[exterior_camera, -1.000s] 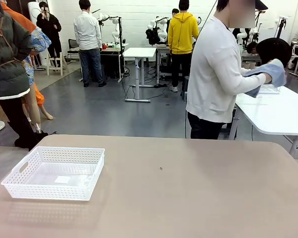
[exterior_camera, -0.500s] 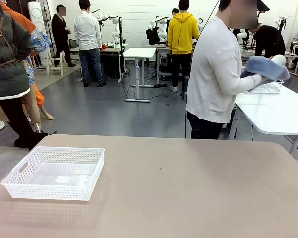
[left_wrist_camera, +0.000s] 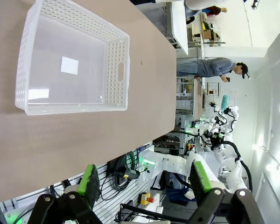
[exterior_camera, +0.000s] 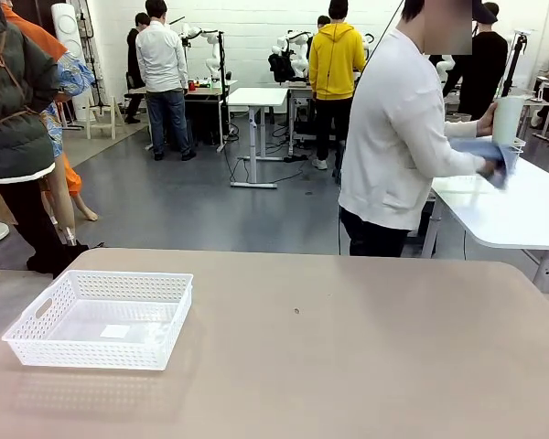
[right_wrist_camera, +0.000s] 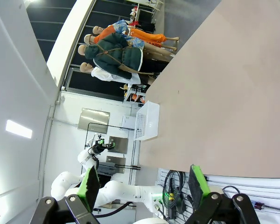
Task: Clean and organize the cups into the basket.
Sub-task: Pick up the Organizing basket and move it to the center of the table, then pick up the Reusable plastic cup from the right side of the table and place it inside the Organizing basket.
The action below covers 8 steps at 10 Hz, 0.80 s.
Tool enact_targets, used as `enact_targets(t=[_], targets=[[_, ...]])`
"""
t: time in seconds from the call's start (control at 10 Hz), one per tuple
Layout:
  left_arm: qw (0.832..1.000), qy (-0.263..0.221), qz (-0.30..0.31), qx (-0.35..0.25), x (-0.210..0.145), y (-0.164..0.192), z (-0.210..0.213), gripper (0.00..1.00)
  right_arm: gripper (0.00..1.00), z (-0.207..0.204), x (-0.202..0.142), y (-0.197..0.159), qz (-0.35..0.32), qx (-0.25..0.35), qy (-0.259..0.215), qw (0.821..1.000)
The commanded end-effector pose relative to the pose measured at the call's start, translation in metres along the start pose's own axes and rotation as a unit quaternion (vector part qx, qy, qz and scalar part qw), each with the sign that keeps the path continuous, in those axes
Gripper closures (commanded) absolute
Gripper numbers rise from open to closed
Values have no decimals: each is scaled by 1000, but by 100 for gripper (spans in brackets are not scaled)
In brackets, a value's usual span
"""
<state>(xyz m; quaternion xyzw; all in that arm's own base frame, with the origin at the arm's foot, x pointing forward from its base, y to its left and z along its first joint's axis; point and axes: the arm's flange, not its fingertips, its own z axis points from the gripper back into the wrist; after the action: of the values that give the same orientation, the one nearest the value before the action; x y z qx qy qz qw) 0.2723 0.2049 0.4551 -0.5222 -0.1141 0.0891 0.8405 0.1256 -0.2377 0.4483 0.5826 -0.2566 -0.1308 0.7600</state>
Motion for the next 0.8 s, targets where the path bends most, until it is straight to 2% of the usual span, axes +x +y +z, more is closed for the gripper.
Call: enact_targets(t=[0.0,0.7], targets=[[1000,-1,-2,1,0,-1,1,0,0,4,-3,0,6,7,-4,1000],[1000,-1,-2,1,0,-1,1,0,0,4,-3,0,6,7,-4,1000]])
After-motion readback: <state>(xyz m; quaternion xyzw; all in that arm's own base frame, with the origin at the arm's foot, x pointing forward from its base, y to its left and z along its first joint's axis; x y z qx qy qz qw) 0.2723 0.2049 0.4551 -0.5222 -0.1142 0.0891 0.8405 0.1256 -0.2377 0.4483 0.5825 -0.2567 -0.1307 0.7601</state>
